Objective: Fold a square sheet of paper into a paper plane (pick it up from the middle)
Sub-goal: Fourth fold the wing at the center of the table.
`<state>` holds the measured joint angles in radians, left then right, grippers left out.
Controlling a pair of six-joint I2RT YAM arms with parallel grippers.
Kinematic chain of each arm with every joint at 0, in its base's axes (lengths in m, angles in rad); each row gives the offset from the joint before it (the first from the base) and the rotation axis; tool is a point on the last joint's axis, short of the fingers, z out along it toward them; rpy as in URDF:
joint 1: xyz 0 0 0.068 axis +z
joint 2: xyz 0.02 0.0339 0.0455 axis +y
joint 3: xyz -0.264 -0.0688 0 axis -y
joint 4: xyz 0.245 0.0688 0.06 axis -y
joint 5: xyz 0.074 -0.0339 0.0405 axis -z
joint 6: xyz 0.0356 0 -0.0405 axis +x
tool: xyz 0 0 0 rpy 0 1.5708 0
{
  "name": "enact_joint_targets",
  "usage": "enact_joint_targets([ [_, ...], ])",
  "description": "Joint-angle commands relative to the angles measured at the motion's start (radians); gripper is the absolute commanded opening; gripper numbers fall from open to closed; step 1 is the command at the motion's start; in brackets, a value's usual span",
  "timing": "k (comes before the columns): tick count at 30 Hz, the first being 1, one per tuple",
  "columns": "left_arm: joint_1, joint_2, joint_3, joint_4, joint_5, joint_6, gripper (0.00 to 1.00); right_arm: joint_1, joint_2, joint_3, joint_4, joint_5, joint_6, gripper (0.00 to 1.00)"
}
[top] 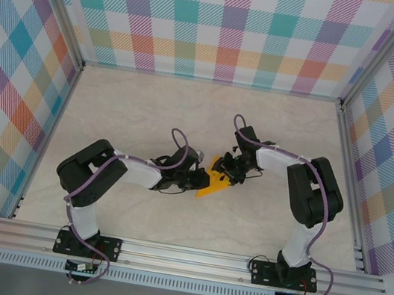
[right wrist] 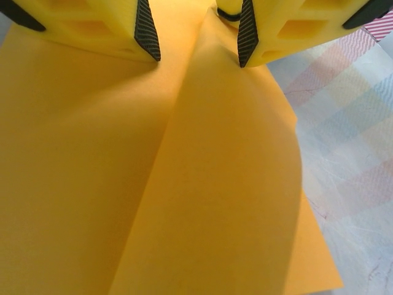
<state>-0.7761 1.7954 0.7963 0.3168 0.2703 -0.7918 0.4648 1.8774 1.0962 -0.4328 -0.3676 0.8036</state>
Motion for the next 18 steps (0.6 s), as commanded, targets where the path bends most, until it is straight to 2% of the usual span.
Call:
enact_joint_targets([
  [1,0.000,-0.069,-0.015,0.015,-0.020,0.000,0.14,-0.008,0.101,-0.053,-0.112,0.197,0.006,0.43],
  [9,-0.001,-0.110,-0.049,0.043,-0.097,-0.020,0.15,-0.008,0.109,-0.050,-0.116,0.200,0.015,0.43],
  [18,-0.004,-0.058,-0.014,0.050,-0.062,-0.032,0.12,-0.008,0.123,-0.038,-0.143,0.214,0.029,0.40],
])
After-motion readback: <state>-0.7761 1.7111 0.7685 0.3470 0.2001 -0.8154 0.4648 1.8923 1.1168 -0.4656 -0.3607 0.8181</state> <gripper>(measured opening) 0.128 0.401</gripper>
